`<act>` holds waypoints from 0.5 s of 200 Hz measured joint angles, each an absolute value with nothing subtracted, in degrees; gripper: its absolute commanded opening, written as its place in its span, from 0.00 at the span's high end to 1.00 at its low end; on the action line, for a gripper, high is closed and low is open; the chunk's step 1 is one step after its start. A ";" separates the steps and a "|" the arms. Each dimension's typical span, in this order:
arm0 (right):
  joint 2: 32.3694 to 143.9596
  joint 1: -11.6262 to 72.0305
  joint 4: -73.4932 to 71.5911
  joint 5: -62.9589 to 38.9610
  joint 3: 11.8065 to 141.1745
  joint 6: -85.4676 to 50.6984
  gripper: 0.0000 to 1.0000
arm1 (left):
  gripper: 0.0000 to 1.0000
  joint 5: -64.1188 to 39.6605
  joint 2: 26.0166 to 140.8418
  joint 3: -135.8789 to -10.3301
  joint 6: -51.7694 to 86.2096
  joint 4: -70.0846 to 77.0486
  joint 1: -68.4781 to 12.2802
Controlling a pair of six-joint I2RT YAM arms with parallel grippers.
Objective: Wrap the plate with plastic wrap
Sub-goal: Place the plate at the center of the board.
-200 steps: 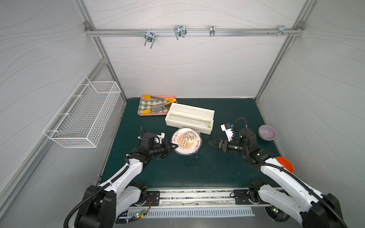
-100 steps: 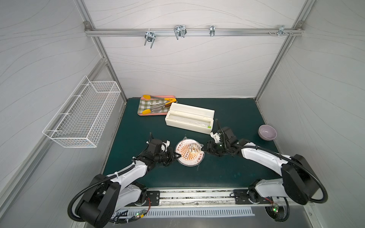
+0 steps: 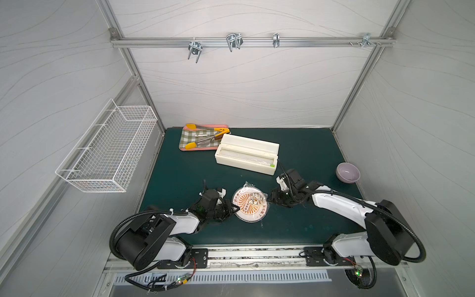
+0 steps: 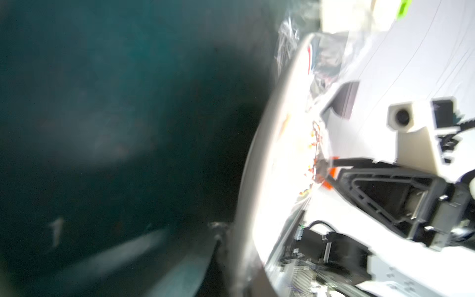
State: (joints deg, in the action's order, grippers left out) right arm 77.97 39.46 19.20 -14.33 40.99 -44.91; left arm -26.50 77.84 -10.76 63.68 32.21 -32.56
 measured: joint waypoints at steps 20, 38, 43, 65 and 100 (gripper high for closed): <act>79.09 39.88 19.18 -14.06 41.01 -45.71 0.47 | 0.49 -25.67 74.83 -10.46 64.42 29.65 -32.88; 80.14 40.18 19.27 -14.02 41.01 -46.44 0.47 | 0.42 -24.58 67.90 -10.90 63.26 20.32 -33.04; 80.27 40.32 19.33 -14.00 41.01 -46.70 0.47 | 0.40 -24.16 65.76 -11.20 62.81 17.10 -32.95; 80.49 41.60 19.22 -14.09 40.99 -47.68 0.49 | 0.35 -23.27 55.22 -14.48 59.02 1.50 -29.28; 83.50 43.83 15.68 -15.25 40.58 -50.30 0.53 | 0.27 -25.43 56.71 -22.44 52.21 -7.11 -18.98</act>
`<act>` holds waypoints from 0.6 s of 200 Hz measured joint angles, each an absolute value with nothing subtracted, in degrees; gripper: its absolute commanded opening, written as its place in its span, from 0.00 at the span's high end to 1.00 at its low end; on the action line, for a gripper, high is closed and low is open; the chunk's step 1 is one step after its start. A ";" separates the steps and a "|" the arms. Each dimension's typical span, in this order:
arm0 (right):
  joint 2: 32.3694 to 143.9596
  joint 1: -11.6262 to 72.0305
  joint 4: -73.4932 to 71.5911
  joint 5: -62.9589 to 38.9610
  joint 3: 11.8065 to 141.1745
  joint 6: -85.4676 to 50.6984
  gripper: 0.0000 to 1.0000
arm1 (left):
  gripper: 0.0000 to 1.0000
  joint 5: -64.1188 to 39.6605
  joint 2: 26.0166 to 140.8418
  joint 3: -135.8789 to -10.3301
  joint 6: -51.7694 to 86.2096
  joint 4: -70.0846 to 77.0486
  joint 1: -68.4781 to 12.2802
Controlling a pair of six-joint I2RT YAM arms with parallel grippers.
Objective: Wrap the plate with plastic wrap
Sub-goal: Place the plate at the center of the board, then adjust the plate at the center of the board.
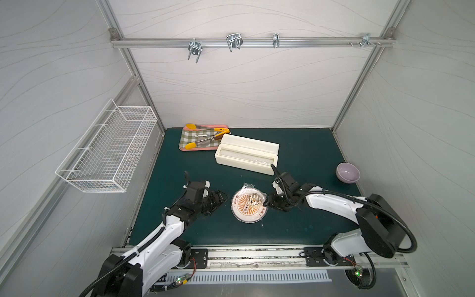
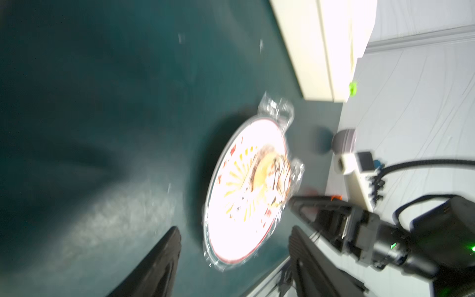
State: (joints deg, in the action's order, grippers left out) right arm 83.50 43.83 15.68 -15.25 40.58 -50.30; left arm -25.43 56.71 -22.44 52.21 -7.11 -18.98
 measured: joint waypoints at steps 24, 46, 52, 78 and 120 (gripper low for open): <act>86.72 44.56 13.76 -15.44 40.42 -51.46 0.62 | 0.28 -27.77 68.01 -26.59 49.39 -3.79 -18.81; 87.90 44.27 13.02 -15.59 40.80 -51.29 0.68 | 0.29 -29.65 75.59 -26.72 48.16 -0.03 -19.33; 88.36 43.90 13.30 -15.70 41.25 -51.09 0.68 | 0.29 -30.04 77.23 -26.72 48.12 1.06 -19.92; 90.94 41.63 13.85 -17.54 43.57 -48.97 0.68 | 0.30 -30.92 80.36 -27.27 48.34 6.50 -25.10; 94.26 35.75 17.19 -17.54 48.90 -42.04 0.58 | 0.33 -30.37 82.15 -26.74 50.72 11.64 -34.83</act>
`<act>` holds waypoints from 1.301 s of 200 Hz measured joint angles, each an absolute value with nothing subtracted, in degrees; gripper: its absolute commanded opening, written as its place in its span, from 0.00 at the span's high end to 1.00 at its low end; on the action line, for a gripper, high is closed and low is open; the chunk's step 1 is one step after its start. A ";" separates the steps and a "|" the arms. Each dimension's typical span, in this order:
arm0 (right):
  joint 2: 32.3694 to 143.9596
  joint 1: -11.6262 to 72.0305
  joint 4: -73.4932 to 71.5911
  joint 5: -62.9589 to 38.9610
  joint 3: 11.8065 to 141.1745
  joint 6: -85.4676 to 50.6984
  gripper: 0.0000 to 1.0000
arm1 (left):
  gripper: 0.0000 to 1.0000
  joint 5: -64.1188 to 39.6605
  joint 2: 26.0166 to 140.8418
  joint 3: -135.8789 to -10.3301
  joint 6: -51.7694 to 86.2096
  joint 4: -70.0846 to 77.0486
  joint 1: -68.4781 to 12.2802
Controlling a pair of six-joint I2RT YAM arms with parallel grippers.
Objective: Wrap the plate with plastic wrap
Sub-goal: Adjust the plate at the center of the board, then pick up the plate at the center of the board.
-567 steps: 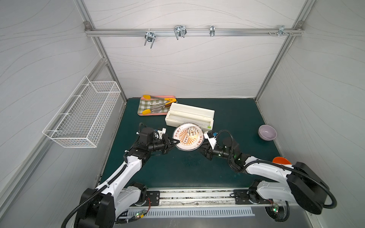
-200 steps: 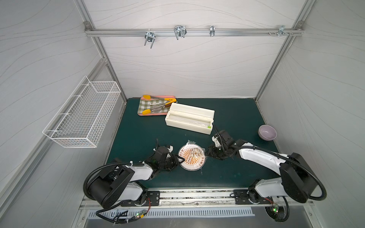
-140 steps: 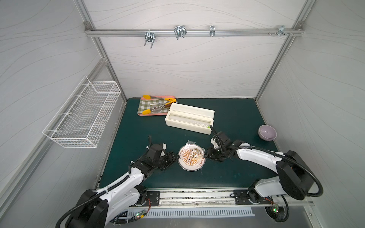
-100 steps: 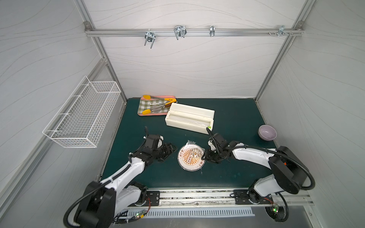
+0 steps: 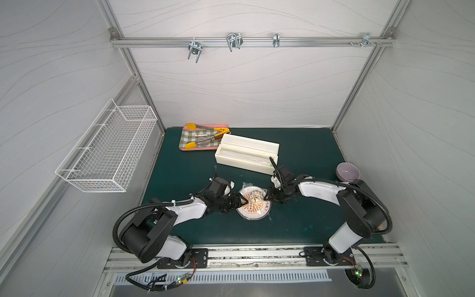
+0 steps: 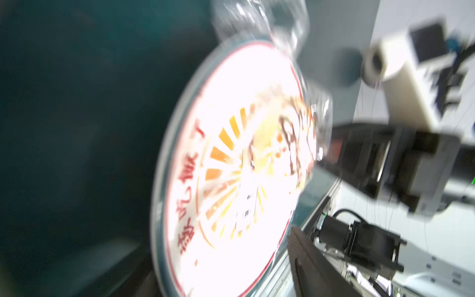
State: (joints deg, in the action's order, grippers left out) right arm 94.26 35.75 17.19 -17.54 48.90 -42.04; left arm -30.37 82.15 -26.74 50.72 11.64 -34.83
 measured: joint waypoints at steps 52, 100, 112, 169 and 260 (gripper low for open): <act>93.25 30.83 21.43 -16.91 52.10 -35.55 0.45 | 0.29 -31.88 73.78 -27.16 47.88 -0.27 -32.53; 82.96 32.08 22.76 -19.14 45.65 -37.67 0.48 | 0.40 -33.98 73.23 -34.89 43.09 -6.33 -20.27; 81.82 33.12 22.17 -20.40 43.18 -39.27 0.48 | 0.43 -35.62 78.39 -37.82 41.98 -5.19 -20.14; 86.19 33.89 19.46 -22.59 42.06 -41.21 0.52 | 0.51 -39.57 93.19 -42.57 40.49 -1.52 -20.47; 89.80 33.74 15.81 -23.16 42.37 -42.17 0.68 | 0.89 -41.50 99.15 -45.19 42.06 5.08 -21.15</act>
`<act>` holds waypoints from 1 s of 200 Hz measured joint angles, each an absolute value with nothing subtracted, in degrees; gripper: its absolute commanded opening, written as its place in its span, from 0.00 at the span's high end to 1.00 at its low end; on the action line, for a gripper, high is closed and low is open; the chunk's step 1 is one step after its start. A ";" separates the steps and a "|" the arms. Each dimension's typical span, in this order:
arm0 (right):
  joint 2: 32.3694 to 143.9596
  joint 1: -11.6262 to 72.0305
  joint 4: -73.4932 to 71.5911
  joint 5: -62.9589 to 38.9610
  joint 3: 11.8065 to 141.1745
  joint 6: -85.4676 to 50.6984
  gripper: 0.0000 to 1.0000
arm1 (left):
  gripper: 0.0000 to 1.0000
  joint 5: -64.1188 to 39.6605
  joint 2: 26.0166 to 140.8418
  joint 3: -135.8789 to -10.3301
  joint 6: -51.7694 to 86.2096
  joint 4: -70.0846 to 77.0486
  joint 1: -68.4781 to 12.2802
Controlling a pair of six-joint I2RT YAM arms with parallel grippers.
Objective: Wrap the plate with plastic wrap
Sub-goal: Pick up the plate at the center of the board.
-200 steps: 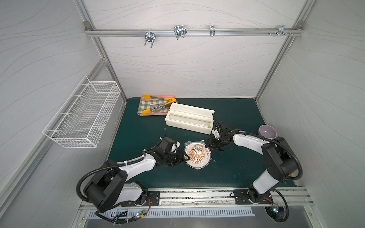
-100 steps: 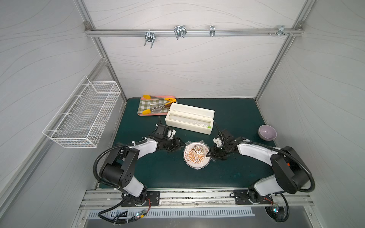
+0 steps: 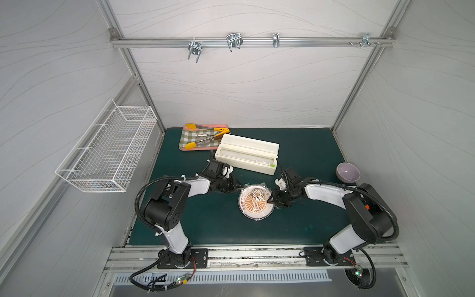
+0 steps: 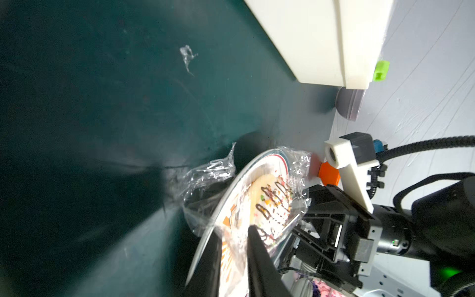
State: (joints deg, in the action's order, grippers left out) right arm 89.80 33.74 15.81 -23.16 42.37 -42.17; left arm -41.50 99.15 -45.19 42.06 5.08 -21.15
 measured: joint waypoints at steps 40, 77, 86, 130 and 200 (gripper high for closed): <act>90.67 32.82 14.81 -23.49 41.93 -42.74 0.87 | 0.97 -41.58 100.20 -45.32 42.15 5.17 -20.47; 90.11 32.51 9.30 -26.98 41.43 -43.09 1.00 | 0.99 -40.73 98.00 -45.32 40.23 1.32 -18.26; 90.11 32.49 8.36 -27.14 40.91 -43.33 1.00 | 0.99 -40.42 97.62 -45.32 39.33 0.14 -17.72; 90.11 32.14 6.00 -27.53 39.66 -43.77 1.00 | 0.98 -39.22 97.43 -46.30 36.40 -4.67 -16.43; 91.88 27.90 -3.49 -38.33 35.35 -43.53 1.00 | 0.98 -33.41 98.08 -50.54 31.29 -12.86 -16.16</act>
